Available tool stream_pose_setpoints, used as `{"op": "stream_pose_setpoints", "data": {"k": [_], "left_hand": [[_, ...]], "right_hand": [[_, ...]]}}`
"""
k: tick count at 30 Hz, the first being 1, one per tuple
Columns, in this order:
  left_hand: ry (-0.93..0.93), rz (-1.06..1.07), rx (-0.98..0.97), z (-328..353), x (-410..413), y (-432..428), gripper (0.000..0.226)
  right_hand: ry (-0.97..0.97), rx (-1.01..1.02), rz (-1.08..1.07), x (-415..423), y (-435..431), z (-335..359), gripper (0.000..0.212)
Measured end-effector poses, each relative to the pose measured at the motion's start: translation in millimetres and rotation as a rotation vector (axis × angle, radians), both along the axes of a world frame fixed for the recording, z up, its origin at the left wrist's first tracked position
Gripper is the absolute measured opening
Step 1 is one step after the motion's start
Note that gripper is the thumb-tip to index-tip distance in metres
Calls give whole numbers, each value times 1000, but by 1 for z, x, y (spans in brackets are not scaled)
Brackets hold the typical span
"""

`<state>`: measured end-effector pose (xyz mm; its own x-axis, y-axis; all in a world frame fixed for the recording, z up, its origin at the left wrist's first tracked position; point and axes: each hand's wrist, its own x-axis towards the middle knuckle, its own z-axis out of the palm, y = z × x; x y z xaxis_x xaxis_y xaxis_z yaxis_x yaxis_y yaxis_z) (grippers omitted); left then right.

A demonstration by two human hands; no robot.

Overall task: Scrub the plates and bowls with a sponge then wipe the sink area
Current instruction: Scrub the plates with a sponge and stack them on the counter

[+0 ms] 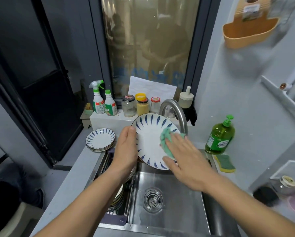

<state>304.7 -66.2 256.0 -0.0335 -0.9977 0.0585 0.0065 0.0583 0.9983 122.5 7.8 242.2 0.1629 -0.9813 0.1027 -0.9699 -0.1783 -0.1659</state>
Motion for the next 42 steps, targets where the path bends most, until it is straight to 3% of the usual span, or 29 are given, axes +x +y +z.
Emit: {"op": "stream_pose_setpoints", "data": {"k": [3, 6, 10, 14, 16, 19, 22, 25, 29, 31, 33, 36, 38, 40, 42], "left_hand": [[-38, 11, 96, 0, -1, -2, 32], [-45, -67, 248, 1, -11, -1, 30], [20, -170, 543, 10, -21, 0, 33], [88, -308, 725, 22, -13, -3, 35], [-48, -385, 676, 18, -4, -4, 47], [-304, -430, 424, -2, 12, -5, 59], [-124, -443, 243, -23, 21, -8, 63], [183, -446, 241, -34, 22, -10, 55], [392, -404, 289, -31, 19, -3, 47], [402, -396, 286, -30, 19, 0, 47], [368, -389, 264, -28, 18, 0, 50], [242, -385, 182, -29, 14, -1, 57], [205, -386, 141, -28, 11, -1, 58], [163, -393, 92, -29, 9, 0, 52], [116, -432, 42, -29, 3, 4, 43]], "right_hand": [[-309, -29, 46, 20, 25, -20, 81], [-591, -67, -7, 35, 22, -28, 64], [-640, -193, -130, 36, 7, -21, 34], [-785, -218, -154, 26, 2, -7, 27], [-946, -191, -199, 18, 0, 3, 30], [-1197, -189, -205, 0, -5, 17, 34], [-1557, -107, -150, -8, -7, 25, 46], [-1784, -22, -204, -8, -8, 28, 50], [-1979, -197, -375, -6, -9, 26, 54], [-1844, -430, -445, -6, -8, 27, 53], [-1480, -595, -378, -7, -7, 29, 36], [-893, -516, -112, 3, -5, 23, 11], [-570, -471, -19, 7, -8, 16, 16], [-483, -426, -19, 9, -16, 18, 18], [-403, -372, 42, 13, -20, 16, 39]]}}
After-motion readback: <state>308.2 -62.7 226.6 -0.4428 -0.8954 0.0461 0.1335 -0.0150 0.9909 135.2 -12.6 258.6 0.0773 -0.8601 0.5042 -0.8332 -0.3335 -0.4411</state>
